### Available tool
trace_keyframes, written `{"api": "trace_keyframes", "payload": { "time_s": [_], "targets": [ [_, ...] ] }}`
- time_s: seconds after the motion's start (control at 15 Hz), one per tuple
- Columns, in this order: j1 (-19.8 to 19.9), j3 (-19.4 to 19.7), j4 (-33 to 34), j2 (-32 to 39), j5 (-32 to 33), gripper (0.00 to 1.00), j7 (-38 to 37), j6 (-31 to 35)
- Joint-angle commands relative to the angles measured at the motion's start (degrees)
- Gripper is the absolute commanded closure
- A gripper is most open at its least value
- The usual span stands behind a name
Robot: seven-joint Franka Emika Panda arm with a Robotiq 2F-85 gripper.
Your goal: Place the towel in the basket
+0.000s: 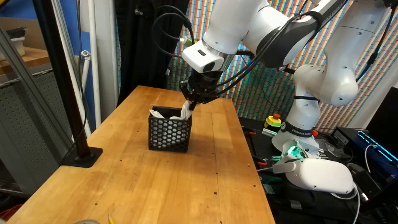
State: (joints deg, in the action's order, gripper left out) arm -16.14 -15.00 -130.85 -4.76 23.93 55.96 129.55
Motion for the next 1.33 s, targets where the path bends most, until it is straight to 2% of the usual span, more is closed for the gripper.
{"api": "trace_keyframes", "payload": {
  "time_s": [0.0, 0.87, 1.27],
  "targets": [
    [0.30, 0.12, 0.71, 0.68, 1.16, 0.95, -0.15, 3.00],
    [1.40, 1.23, 2.22, 4.38, -0.26, 0.95, 2.00, 7.38],
    [2.13, 1.48, 4.99, 7.50, -1.96, 0.95, 4.24, 6.81]
  ]
}}
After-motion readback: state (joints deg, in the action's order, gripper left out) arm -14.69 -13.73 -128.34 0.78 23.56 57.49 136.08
